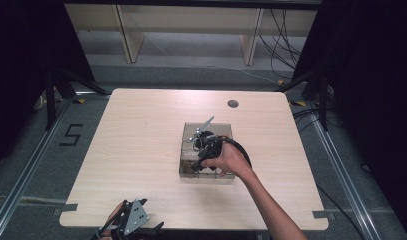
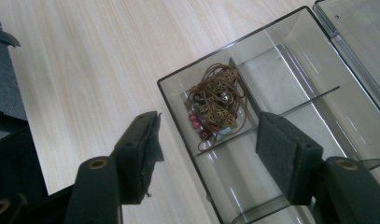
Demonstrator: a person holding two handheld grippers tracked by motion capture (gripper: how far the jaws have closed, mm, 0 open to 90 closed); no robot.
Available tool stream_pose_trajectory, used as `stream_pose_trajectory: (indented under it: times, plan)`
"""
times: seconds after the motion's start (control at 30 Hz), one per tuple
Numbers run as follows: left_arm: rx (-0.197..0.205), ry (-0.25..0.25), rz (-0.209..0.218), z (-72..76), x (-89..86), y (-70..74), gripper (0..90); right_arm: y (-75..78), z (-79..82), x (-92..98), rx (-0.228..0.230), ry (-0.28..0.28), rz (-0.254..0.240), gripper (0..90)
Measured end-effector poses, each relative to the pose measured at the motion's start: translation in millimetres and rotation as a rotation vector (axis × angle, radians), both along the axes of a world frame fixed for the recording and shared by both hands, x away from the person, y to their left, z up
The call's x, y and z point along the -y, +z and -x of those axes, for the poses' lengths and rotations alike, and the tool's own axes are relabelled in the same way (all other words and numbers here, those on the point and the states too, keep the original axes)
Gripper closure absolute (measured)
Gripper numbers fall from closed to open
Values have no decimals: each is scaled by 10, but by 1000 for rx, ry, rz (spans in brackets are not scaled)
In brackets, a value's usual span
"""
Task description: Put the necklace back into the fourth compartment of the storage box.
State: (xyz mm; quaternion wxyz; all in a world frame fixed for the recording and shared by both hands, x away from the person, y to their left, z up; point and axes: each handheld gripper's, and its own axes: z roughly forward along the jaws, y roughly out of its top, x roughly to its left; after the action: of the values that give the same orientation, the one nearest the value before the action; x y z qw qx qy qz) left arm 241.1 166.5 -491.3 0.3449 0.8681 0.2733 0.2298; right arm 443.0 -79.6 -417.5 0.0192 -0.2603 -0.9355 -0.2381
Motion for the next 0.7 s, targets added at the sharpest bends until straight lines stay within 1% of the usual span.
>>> stream_pose_trajectory:
  times: [0.03, 0.07, 0.17, 0.2, 0.23, 0.3, 0.33, 0.37, 0.4, 0.43, 0.47, 0.5, 0.53, 0.57, 0.6, 0.63, 0.7]
  plan:
    - [0, 0, 0, 1, 0, 2, 156, 1, -2, 11, 10, 15, -1, 390]
    - [0, -1, -1, 0, -1, 4, 156, 3, 10, 18, 9, 19, -7, 383]
    - [3, -3, -2, -4, -2, 0, 156, 17, 39, 32, 19, 17, -12, 371]
    - [-6, 3, 7, 1, 3, -8, 156, 21, 50, 35, 20, 19, -17, 368]
    - [-3, 1, 5, -2, 4, -7, 156, 28, 64, 42, 24, 20, -18, 366]
    - [-6, 1, 8, 1, 5, -4, 156, 32, 86, 50, 24, 31, -27, 363]
    - [0, 7, 14, 1, 8, -8, 156, 37, 97, 53, 27, 29, -27, 363]
    - [3, 4, 9, -1, 4, -7, 156, 45, 109, 57, 29, 27, -29, 362]
    - [-3, 9, 15, 2, 8, -11, 156, 48, 116, 62, 34, 38, -36, 362]
    - [3, 3, 8, -2, 5, -7, 156, 56, 133, 64, 33, 31, -32, 362]
    - [0, 7, 11, 1, 7, -7, 156, 55, 140, 64, 39, 33, -31, 362]
    - [-4, 8, 17, 2, 10, -9, 156, 61, 153, 71, 30, 37, -40, 362]
    - [-5, 10, 21, 3, 11, -12, 156, 64, 166, 71, 31, 27, -37, 362]
    - [-5, 10, 21, 3, 11, -12, 156, 60, 161, 78, 41, 49, -46, 361]
    - [-4, 13, 24, 3, 14, -17, 156, 66, 175, 83, 34, 44, -45, 361]
    - [-2, 19, 33, 4, 19, -22, 156, 68, 178, 89, 37, 45, -46, 361]
    - [10, 26, 33, 1, 20, -24, 156, 71, 198, 99, 34, 38, -49, 360]
